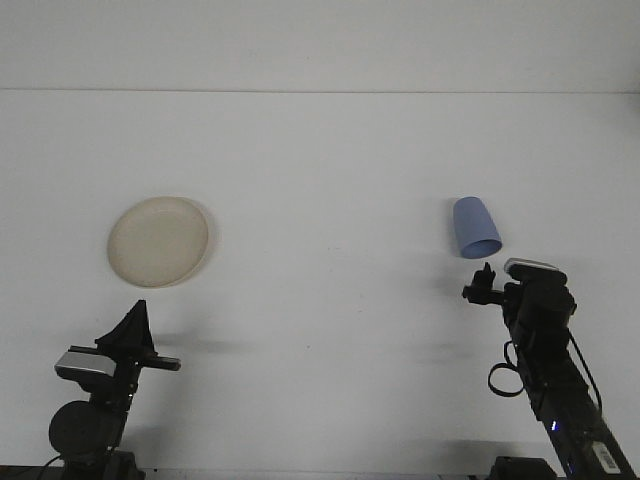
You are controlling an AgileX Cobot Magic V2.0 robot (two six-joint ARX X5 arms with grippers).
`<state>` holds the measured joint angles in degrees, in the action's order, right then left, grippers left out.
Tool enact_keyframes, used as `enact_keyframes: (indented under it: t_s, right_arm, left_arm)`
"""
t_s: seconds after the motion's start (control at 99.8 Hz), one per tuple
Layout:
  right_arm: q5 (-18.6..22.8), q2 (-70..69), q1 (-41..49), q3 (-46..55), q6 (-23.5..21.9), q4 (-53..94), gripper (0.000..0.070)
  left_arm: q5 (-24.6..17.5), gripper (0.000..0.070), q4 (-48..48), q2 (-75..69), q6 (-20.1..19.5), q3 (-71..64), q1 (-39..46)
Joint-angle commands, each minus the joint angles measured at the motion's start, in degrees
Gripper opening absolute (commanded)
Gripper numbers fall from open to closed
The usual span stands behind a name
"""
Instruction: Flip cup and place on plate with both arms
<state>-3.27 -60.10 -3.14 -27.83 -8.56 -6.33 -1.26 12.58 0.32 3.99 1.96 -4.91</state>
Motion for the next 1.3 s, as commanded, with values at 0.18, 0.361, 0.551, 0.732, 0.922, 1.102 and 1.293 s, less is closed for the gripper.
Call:
enact_keyframes:
  t_s: [0.18,0.361,0.551,0.732,0.922,1.102,1.293]
  right_arm:
    - [0.39,-10.69,-3.30,0.07,4.37,-8.98,0.0537]
    - [6.93,-18.64,-6.14,0.07,5.84,-18.08,0.0537]
    - [9.94,-24.20,-7.08,-0.09,6.91,-25.79,0.0536]
    - [10.43,-28.06,-7.08,-2.38,7.82,-27.76,0.0536]
    - [11.47,-32.26,-7.08,-6.29,8.59,-27.85,0.0536]
    - [13.22,-36.24,-7.08,-10.19,8.61,-27.87,0.0535]
    - [14.34,-39.21,-7.08,-12.35,8.66,-28.09,0.0363]
  left_arm:
    - [0.13,0.0011,0.61,-0.13,0.13,-1.16,0.02]
    - [0.13,0.0011,0.61,-0.13,0.13,-1.16,0.02]
    - [0.13,0.0011,0.61,-0.13,0.13,-1.16,0.02]
    - [0.13,0.0011,0.61,-0.13,0.13,-1.16,0.02]
    - [0.13,0.0011,0.61,-0.13,0.13,-1.16,0.02]
    - [0.13,0.0011,0.61,-0.13,0.13,-1.16,0.02]
    - [0.13,0.0011,0.61,-0.13,0.13,-1.16,0.02]
